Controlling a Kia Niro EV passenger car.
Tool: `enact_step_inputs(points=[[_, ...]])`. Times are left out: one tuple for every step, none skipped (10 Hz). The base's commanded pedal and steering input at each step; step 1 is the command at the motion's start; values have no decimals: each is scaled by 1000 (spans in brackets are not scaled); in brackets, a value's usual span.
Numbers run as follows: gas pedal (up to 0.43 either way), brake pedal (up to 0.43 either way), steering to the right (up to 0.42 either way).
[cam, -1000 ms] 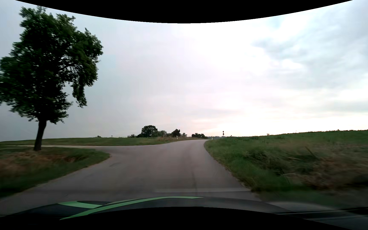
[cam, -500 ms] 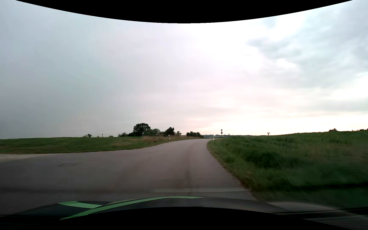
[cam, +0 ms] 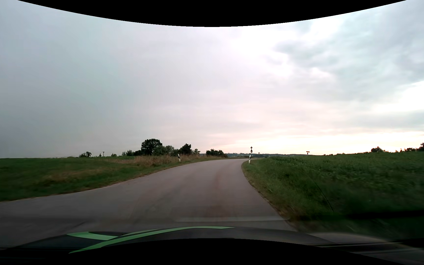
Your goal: Follow the waypoints while adhering to traffic rules and regulations
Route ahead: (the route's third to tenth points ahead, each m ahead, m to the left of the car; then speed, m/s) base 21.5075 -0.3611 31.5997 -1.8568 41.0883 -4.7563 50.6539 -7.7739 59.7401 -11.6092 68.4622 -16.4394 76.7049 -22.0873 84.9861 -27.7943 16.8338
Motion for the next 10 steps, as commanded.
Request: enact_step_inputs(points=[[0,171,27],[0,171,29],[0,159,31],[0,152,32],[0,140,32],[0,134,32],[0,122,32],[0,116,32],[0,116,34],[0,91,36]])
